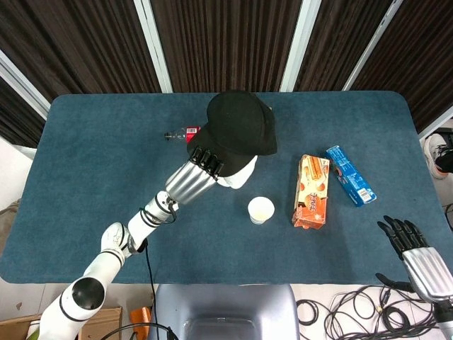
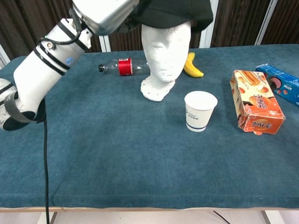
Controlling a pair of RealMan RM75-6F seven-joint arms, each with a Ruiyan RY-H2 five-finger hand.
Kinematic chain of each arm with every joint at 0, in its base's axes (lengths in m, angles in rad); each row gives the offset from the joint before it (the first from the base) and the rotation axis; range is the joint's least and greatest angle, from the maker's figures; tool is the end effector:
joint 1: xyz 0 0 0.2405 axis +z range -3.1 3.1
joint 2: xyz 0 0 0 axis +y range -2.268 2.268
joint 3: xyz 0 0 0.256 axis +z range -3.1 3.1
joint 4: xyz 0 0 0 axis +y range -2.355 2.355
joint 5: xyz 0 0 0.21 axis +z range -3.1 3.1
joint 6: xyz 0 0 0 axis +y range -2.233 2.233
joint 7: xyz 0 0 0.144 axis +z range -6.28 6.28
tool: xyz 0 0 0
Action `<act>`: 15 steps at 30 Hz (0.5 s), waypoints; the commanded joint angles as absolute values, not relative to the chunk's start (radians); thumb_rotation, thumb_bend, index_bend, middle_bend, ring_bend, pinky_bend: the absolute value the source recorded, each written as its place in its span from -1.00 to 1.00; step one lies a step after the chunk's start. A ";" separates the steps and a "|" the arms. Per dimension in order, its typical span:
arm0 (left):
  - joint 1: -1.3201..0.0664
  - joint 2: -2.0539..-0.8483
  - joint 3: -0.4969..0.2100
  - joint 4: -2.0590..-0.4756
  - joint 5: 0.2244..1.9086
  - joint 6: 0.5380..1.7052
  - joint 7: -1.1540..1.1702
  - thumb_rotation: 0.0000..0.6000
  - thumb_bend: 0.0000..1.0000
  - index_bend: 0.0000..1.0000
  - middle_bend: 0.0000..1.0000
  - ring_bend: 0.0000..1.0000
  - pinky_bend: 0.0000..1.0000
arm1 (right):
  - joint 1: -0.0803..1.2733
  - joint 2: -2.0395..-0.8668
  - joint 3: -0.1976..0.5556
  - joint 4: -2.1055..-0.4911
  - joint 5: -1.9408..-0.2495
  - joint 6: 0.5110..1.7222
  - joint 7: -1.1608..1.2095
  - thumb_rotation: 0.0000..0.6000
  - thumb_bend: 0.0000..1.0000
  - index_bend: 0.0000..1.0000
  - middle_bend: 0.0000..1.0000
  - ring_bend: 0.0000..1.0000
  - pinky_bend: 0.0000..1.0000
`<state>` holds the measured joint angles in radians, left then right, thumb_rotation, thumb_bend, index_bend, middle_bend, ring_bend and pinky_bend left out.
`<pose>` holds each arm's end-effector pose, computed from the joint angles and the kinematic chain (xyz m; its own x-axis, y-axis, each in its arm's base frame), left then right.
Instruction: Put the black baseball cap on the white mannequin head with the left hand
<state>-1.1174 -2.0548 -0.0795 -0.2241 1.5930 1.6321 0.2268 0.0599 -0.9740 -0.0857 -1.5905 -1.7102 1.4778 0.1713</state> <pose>-0.0355 0.4085 -0.0017 0.3305 -0.8251 0.4583 0.2668 -0.3841 -0.8839 -0.3154 -0.1415 0.1769 0.4081 -0.1735 0.8963 -0.9098 -0.1594 0.3833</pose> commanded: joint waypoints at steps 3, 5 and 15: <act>-1.089 -2.070 -0.043 -0.227 1.621 1.638 0.225 1.00 0.15 0.48 0.51 0.29 0.34 | 0.060 -0.975 -0.087 -1.589 -1.713 1.479 0.173 1.00 -0.85 -1.00 -1.00 -1.00 -1.00; -1.079 -2.074 -0.034 -0.229 1.627 1.630 0.225 1.00 0.15 0.48 0.52 0.30 0.34 | 0.060 -0.976 -0.089 -1.590 -1.718 1.479 0.169 1.00 -0.85 -1.00 -1.00 -1.00 -1.00; -1.016 -2.084 -0.036 -0.271 1.606 1.582 0.232 1.00 -0.23 -0.59 -0.21 -0.14 0.13 | 0.058 -0.975 -0.090 -1.587 -1.719 1.485 0.174 1.00 -0.85 -1.00 -1.00 -1.00 -1.00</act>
<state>-1.0238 -2.0834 -0.0264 -0.2578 1.6176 1.5948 0.2304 0.0578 -0.9749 -0.0900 -1.5869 -1.7190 1.4852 0.1738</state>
